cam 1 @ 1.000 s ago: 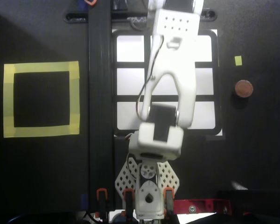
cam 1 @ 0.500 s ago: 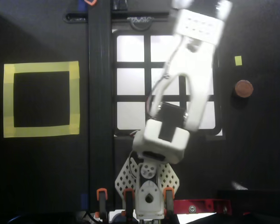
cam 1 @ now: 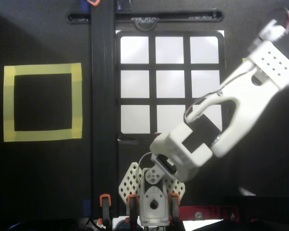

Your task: Pick and place at Grid spot 2

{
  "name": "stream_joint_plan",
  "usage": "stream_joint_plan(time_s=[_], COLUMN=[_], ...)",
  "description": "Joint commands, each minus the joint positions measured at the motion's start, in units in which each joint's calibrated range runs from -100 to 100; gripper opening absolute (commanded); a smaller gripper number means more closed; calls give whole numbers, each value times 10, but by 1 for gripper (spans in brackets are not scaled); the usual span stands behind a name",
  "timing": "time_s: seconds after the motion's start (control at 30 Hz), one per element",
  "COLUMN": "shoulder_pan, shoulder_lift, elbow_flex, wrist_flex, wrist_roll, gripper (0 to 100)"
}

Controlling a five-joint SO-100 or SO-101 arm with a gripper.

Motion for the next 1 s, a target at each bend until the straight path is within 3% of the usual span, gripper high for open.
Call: stream_joint_plan(time_s=[0.0,0.3,0.33,0.37,0.47,0.97], shoulder_pan=[24,53,53,55,53,58], shoulder_lift=[4,9,10,11,19,57], elbow_flex=[-22,-22,-22,-22,-22,-21], wrist_flex=[-13,-8,-8,-8,-8,-15], wrist_roll=[11,50,52,58,64,88], gripper=[0,2,7,19,26,31])
